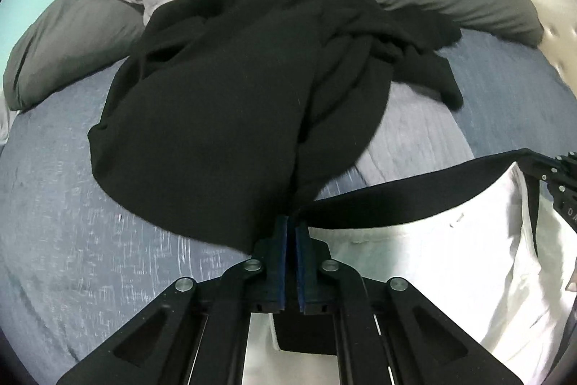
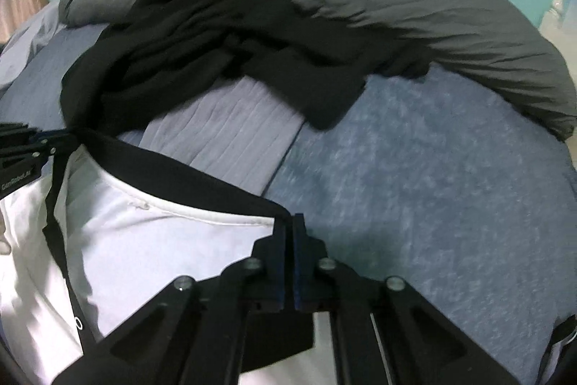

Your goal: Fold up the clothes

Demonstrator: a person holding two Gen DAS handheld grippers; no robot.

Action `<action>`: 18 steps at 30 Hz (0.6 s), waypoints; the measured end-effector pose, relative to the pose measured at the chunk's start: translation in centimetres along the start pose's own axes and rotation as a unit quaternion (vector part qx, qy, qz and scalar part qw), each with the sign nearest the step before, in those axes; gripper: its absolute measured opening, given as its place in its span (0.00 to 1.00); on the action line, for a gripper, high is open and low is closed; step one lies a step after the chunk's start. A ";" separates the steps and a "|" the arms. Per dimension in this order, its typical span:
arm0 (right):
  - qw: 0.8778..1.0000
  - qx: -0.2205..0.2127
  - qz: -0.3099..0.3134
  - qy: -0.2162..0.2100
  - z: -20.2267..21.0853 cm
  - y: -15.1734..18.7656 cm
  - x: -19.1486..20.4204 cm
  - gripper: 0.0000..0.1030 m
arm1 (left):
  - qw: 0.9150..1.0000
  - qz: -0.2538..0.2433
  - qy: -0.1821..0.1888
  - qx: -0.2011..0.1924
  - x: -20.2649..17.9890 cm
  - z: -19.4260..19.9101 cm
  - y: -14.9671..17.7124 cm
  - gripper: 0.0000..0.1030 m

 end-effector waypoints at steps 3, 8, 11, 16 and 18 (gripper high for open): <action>1.000 -0.004 -0.016 0.010 -0.6 -1.5 -1.0 0.02 | 1.000 0.007 -0.006 0.004 0.1 -0.9 -0.6 0.04; 1.000 0.012 -0.009 0.018 -3.0 -1.4 -1.0 0.02 | 1.000 0.006 -0.017 0.014 0.1 -2.7 -0.5 0.04; 0.999 0.021 -0.013 0.024 -4.4 -0.7 -0.9 0.02 | 1.000 0.004 -0.023 0.013 0.1 -3.4 -0.6 0.04; 0.999 0.020 -0.006 0.038 -6.0 -0.7 -0.7 0.02 | 1.000 0.002 -0.028 0.013 0.0 -4.4 -0.8 0.04; 0.999 0.020 0.005 0.046 -6.2 -0.7 -0.3 0.02 | 0.999 -0.007 -0.034 0.013 -0.3 -4.4 -0.7 0.04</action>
Point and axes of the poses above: each gripper's, at about its wrist camera, not at the fingertips, and z roughly against the way its jaws point, x to its left, y to its underside, the point moved 7 cm from there along -z, roughly the way its jaws point, and after that the axes turned 12 degrees about -x, right-handed, at the moved point
